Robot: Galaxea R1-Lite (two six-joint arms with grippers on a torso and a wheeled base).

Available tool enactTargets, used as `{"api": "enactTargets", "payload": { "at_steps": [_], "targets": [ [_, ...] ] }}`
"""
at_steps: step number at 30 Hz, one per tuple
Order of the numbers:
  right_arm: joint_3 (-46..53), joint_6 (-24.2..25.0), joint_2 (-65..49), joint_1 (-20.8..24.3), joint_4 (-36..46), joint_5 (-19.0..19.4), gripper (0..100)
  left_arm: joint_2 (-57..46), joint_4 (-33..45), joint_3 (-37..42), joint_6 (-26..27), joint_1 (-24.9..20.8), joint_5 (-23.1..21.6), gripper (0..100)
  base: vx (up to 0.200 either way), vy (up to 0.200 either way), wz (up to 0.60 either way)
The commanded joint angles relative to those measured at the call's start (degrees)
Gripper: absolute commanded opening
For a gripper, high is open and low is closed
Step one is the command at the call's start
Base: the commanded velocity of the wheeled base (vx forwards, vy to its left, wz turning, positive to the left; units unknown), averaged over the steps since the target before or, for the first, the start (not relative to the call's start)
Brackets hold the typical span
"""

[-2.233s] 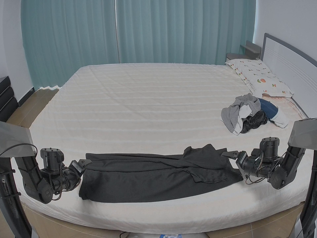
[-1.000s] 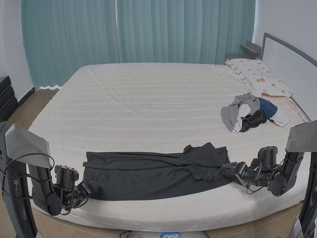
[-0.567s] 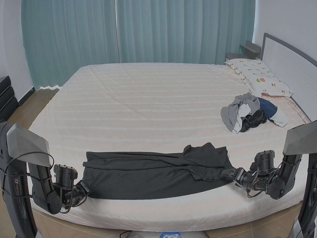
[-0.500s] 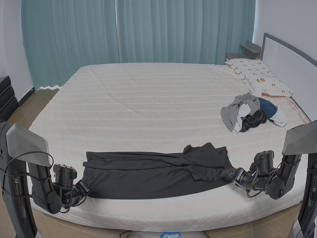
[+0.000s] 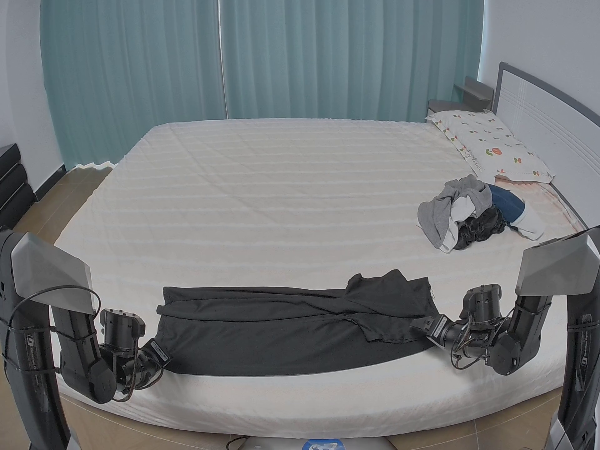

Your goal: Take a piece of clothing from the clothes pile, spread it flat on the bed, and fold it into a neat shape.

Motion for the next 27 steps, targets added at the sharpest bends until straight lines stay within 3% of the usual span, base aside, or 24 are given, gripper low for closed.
{"api": "enactTargets", "payload": {
  "at_steps": [1, 15, 22, 27],
  "targets": [
    [-1.08, 0.13, 1.42, 0.39, 0.00, -0.21, 0, 0.00, -0.01, -0.01, -0.01, 0.09, 0.04, 0, 0.000, 0.000, 0.00],
    [6.75, -0.57, -4.91, 2.06, 0.52, -1.00, 0, -2.37, 0.08, 1.22, 0.78, 2.20, -0.84, 0, 0.000, 0.000, 0.00],
    [7.98, -5.67, -7.46, 2.33, 7.56, -0.91, 0, -2.37, 0.08, 3.24, 7.02, 4.31, -0.93, 0, 0.000, 0.000, 0.00],
    [8.68, -6.11, -7.54, 2.42, 8.00, -0.91, 0, -2.46, 0.25, 3.77, 7.81, 4.31, -0.93, 0, 0.000, 0.000, 0.00]
  ]
}}
